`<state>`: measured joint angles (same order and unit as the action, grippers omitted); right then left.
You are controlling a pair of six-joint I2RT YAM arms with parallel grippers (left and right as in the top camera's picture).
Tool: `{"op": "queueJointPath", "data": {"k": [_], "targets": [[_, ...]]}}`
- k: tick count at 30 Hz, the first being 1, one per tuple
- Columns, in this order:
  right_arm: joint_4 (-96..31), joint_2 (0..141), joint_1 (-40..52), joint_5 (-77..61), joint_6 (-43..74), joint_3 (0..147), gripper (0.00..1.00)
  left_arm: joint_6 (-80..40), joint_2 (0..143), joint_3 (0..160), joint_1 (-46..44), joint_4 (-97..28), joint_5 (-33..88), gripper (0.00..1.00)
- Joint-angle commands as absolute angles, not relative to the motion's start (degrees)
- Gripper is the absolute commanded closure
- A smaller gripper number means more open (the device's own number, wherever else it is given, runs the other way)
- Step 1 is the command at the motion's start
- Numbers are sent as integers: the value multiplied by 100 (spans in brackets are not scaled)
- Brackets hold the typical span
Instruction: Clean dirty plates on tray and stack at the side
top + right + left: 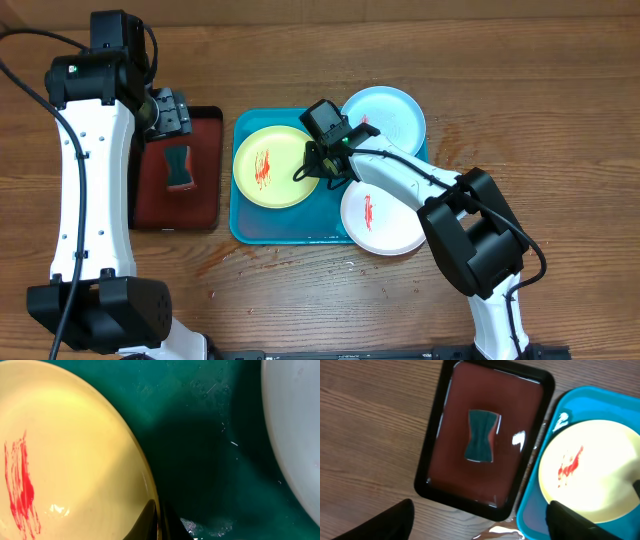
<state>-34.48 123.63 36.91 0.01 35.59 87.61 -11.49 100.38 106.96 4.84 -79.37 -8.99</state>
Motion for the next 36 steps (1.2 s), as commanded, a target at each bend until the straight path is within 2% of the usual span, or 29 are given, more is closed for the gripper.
{"op": "queueJointPath", "data": {"k": [1, 10, 19, 26, 30, 36], "targets": [[-3481, 12545, 3734, 104, 3564, 8847, 96, -1286, 10145, 10613, 458, -7913, -1162, 21], [-3570, 12545, 3734, 128, 3559, 8840, 96, -760, 10984, 10613, 593, -7968, -1059, 38], [-3605, 12545, 3734, 148, 3559, 8836, 96, -248, 11756, 10613, 1153, -8031, -593, 49], [-3599, 12545, 3734, 148, 3562, 8836, 96, 650, 12062, 10613, 1490, -7830, 311, 48], [-3575, 12545, 3734, 148, 3562, 8836, 96, 716, 12258, 10610, 1417, -7747, 346, 49], [-3586, 12545, 3734, 150, 3559, 8836, 96, 491, 12564, 10610, 1282, -7417, 154, 56]]}}
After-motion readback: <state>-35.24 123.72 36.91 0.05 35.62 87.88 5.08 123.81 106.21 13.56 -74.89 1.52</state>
